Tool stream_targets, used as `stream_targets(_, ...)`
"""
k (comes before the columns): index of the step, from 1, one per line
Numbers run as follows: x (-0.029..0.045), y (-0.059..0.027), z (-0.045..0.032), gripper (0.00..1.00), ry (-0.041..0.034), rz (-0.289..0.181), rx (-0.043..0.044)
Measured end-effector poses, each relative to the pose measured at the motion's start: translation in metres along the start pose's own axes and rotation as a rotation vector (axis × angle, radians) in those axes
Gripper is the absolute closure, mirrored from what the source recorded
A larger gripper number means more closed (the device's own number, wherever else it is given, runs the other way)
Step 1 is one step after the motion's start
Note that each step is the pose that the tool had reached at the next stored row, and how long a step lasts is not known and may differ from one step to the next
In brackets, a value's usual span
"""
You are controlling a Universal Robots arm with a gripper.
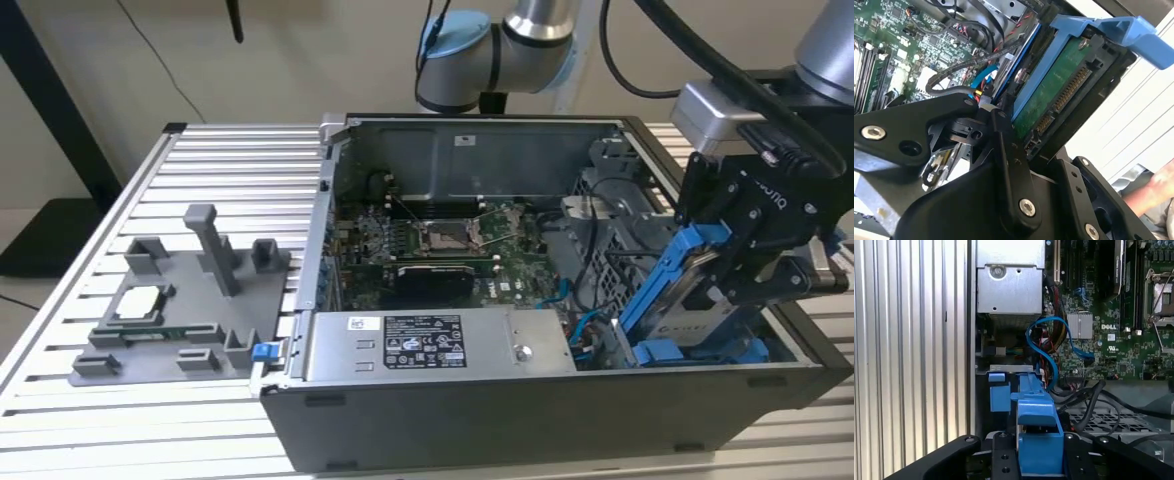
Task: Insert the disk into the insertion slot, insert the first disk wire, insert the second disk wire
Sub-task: 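Insert the first disk wire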
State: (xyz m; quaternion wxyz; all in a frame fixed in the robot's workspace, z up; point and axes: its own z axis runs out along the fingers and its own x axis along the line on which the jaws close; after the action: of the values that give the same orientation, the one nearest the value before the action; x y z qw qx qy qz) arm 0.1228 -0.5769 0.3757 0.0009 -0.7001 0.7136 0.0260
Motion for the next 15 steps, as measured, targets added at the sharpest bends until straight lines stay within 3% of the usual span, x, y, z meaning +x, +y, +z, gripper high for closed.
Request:
stream_targets(7, 0.0, -0.0001, 0.0003, 1.0, -0.0002, 0.0, 0.0003)
stream_targets(8, 0.0, 0.0, 0.0003, 0.0, -0.0001, 0.0, 0.0001)
stream_targets(11, 0.0, 0.0001, -0.0013, 0.0, -0.0002, 0.0, -0.0002)
stream_targets(15, -0.0004, 0.0004, -0.01, 0.0, -0.0002, 0.0, -0.0005)
